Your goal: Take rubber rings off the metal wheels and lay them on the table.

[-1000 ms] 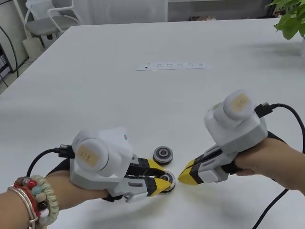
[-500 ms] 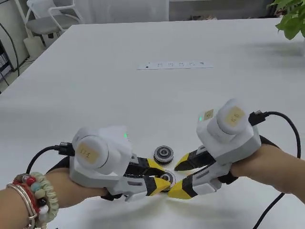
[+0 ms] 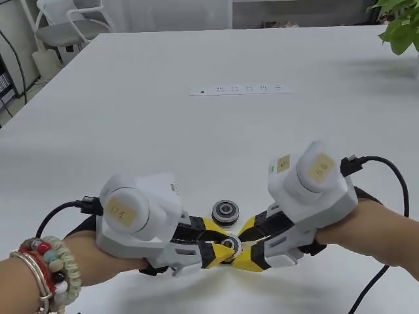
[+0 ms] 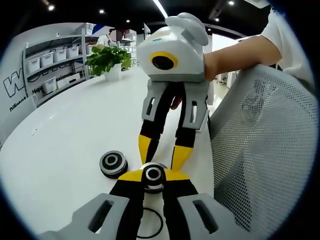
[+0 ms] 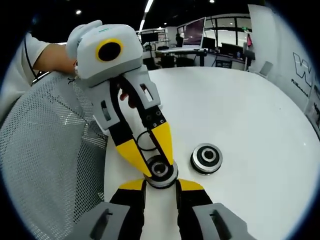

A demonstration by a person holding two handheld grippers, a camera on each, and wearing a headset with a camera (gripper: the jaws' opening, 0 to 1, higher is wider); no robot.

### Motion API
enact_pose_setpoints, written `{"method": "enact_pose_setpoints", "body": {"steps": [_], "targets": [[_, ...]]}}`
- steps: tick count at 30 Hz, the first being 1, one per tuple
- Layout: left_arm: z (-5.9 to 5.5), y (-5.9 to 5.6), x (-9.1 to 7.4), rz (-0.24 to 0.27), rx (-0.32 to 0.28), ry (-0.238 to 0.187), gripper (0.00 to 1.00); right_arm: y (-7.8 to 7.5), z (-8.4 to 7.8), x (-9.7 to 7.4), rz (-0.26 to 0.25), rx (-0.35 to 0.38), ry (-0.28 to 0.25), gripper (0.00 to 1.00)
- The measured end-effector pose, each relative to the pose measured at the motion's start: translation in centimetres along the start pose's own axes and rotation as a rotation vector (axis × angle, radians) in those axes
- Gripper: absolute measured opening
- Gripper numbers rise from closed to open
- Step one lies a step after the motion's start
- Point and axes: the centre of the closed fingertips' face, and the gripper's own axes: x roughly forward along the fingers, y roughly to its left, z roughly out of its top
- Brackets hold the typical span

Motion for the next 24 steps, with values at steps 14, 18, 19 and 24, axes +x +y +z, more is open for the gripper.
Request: {"method": "enact_pose_setpoints", "body": {"steps": [14,18,19,24], "targets": [[0.13,0.06,0.04,0.004,-0.002,-0.007,0.08,-0.11,-0.61,-0.33,0.004,0.007,0.023,0.12],[0.17,0.07,0.03,0.005,-0.003,-0.009,0.08,-0.1,-0.61,-0.3,0.004,0.01,0.025,0.12],[0.17,0.07,0.04,0.006,-0.003,-0.009,0.08,-0.1,-0.63,-0.3,0.004,0.011,0.025,0.12],[0.17,0.04,0.01,0.006,-0.003,-0.01,0.09,-0.1,-0.59,-0.33,0.012,0.058,0.015,0.13]]}}
